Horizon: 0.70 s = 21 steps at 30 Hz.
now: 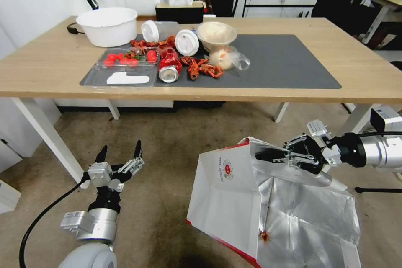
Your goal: Pick up the food delivery bag from the floor and place it on the table.
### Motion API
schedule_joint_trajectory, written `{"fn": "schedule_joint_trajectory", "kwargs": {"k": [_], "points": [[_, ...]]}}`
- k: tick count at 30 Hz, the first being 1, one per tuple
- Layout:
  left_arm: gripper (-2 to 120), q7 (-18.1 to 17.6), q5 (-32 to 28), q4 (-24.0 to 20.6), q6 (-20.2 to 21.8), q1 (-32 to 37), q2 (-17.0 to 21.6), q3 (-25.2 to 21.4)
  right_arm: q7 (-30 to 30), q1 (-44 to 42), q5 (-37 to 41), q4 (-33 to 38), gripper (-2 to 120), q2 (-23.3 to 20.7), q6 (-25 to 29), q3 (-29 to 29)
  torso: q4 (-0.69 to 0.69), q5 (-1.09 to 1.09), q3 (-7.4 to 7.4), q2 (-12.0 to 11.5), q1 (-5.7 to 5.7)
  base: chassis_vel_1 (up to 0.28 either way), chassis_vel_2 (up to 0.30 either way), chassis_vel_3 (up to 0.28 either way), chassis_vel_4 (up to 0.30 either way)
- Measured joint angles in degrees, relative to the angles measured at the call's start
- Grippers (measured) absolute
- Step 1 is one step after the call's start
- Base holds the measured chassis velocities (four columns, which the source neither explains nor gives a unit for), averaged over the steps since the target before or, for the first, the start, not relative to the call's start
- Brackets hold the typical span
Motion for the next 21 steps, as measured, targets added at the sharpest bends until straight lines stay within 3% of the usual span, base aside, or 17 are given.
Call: {"fn": "schedule_joint_trajectory", "kwargs": {"k": [8, 21], "points": [[100, 0.0, 0.0, 0.0, 0.0, 0.0, 0.0, 0.0, 0.1, 0.0, -0.1, 0.0, 0, 0.0, 0.0, 0.0, 0.00, 0.00, 0.45, 0.7, 0.21, 0.000, 0.000, 0.000, 0.000], [100, 0.0, 0.0, -0.1, 0.0, 0.0, 0.2, -0.1, -0.1, -0.6, -0.3, 0.0, 0, 0.2, 0.1, 0.0, 0.00, 0.00, 3.27, 5.0, 1.73, 0.000, 0.000, 0.000, 0.000]]}}
